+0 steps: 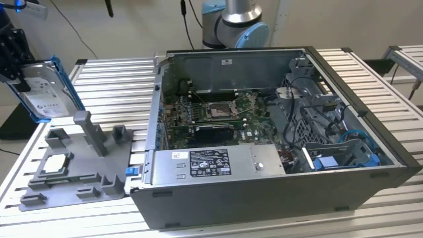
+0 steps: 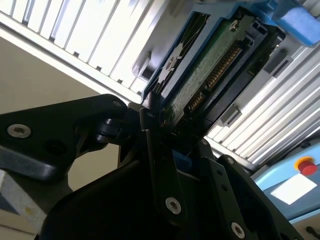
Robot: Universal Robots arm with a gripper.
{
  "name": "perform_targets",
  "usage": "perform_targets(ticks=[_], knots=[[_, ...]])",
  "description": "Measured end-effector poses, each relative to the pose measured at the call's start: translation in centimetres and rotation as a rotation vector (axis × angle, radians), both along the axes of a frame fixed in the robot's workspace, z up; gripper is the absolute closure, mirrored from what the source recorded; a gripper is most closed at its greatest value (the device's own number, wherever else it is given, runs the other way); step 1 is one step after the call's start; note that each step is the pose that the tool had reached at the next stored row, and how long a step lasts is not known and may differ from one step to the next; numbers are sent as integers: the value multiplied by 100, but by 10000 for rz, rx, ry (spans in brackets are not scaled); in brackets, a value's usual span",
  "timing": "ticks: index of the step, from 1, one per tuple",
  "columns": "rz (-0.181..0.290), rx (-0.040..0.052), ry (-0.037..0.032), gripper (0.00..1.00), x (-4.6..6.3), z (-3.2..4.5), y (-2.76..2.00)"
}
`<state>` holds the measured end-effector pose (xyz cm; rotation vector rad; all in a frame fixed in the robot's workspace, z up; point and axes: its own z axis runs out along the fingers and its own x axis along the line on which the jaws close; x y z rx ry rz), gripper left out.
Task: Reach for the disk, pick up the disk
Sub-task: 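Pick up the disk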
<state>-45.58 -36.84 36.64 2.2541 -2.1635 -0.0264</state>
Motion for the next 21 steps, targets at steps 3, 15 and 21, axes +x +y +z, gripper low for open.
perform_targets(ticks=[3, 15, 21], knots=[[-2, -1, 2, 100, -1, 38, 1], [0, 0, 0, 100, 0, 153, 0], [0, 0, 0, 100, 0, 228, 0]])
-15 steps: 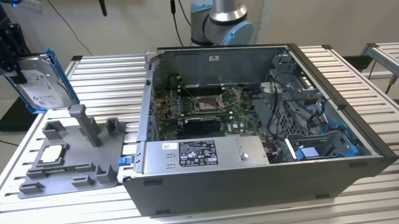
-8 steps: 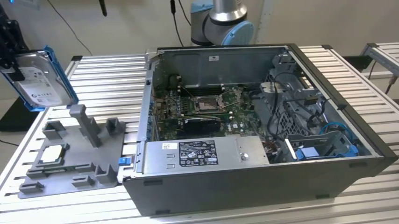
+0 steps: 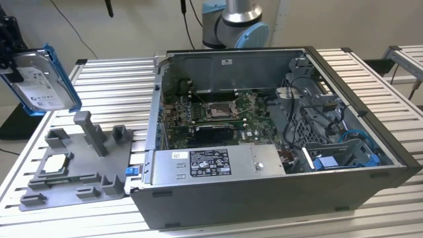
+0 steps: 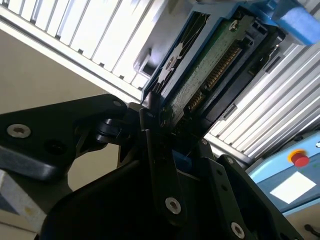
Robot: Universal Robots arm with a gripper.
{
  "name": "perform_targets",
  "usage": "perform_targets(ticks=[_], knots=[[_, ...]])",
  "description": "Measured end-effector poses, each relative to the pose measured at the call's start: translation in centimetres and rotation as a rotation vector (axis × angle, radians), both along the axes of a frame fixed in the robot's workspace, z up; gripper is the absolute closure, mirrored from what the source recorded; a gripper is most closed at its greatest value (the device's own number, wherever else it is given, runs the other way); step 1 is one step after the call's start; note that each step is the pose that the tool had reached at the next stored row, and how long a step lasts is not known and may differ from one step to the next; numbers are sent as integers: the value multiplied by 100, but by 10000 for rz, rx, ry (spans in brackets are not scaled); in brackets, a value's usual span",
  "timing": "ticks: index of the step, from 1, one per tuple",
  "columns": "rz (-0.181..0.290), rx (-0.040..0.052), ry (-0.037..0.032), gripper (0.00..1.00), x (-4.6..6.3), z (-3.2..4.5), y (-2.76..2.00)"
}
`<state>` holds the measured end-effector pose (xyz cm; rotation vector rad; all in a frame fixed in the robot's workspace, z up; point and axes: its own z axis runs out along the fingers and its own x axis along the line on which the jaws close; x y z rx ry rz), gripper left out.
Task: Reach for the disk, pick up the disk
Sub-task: 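Pick up the disk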
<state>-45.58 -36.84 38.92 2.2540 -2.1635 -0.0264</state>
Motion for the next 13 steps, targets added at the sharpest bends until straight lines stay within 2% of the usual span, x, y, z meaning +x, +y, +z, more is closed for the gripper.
perform_targets(ticks=[13], knots=[[0, 0, 0, 100, 0, 172, 0]])
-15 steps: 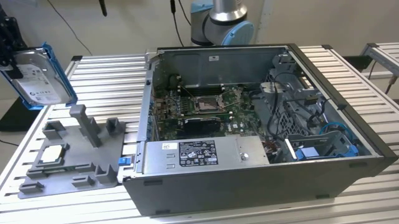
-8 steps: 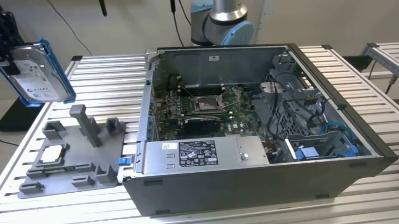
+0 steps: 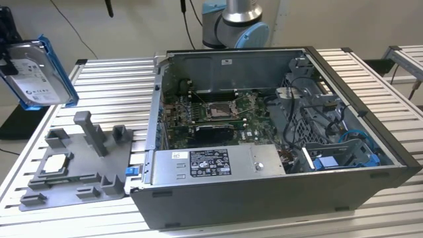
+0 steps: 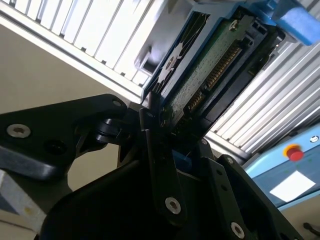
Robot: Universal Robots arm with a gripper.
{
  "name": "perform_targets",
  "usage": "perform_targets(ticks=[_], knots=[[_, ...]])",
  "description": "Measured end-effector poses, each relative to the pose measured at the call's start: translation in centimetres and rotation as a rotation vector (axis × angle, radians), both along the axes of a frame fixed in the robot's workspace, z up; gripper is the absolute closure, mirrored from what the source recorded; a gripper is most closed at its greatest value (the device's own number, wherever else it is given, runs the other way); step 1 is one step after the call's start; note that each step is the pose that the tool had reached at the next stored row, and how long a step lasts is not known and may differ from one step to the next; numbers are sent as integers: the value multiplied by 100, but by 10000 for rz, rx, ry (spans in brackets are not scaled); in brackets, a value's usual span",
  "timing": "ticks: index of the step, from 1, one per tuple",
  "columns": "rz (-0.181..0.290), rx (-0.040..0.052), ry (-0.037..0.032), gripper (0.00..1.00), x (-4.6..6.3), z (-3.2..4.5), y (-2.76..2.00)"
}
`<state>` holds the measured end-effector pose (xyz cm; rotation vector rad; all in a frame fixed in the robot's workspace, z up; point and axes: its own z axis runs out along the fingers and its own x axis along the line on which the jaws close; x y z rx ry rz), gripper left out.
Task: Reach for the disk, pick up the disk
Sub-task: 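Pick up the disk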
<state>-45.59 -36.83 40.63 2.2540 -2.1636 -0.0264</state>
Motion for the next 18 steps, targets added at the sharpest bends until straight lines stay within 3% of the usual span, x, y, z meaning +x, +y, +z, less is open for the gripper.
perform_targets(ticks=[9, 18], knots=[[8, 12, -1, 100, -1, 84, 0], [16, 143, -2, 100, -1, 136, 0]])
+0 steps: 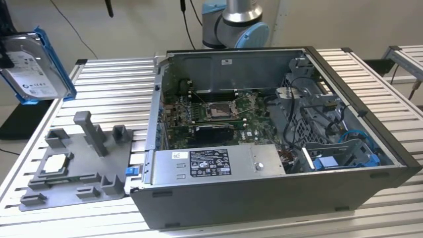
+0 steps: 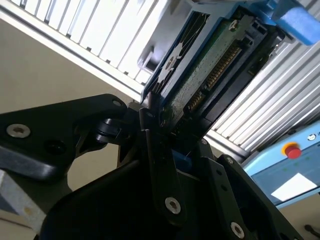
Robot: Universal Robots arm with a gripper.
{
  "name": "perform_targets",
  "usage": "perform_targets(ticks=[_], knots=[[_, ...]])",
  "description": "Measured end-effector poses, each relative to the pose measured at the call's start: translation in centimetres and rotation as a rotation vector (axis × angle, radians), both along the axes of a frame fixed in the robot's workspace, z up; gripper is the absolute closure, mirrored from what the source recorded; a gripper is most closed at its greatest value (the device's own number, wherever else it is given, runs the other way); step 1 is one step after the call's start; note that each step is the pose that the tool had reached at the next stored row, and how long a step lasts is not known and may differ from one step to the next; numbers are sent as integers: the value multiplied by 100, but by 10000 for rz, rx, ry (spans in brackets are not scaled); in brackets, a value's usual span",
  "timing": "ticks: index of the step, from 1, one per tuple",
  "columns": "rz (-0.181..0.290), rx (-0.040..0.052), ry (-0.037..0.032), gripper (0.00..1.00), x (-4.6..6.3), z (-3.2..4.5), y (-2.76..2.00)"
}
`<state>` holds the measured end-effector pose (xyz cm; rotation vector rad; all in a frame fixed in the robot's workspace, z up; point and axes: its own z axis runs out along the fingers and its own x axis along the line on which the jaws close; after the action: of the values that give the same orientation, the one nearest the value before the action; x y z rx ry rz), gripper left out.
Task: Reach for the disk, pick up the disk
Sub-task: 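Pick up the disk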
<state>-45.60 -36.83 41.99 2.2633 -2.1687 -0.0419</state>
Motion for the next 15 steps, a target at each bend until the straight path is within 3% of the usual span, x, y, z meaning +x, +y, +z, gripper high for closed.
perform_targets(ticks=[4, 15], knots=[[1, -3, 7, 100, 1, 38, -1], [-26, 1, 117, 100, 0, 299, -12]])
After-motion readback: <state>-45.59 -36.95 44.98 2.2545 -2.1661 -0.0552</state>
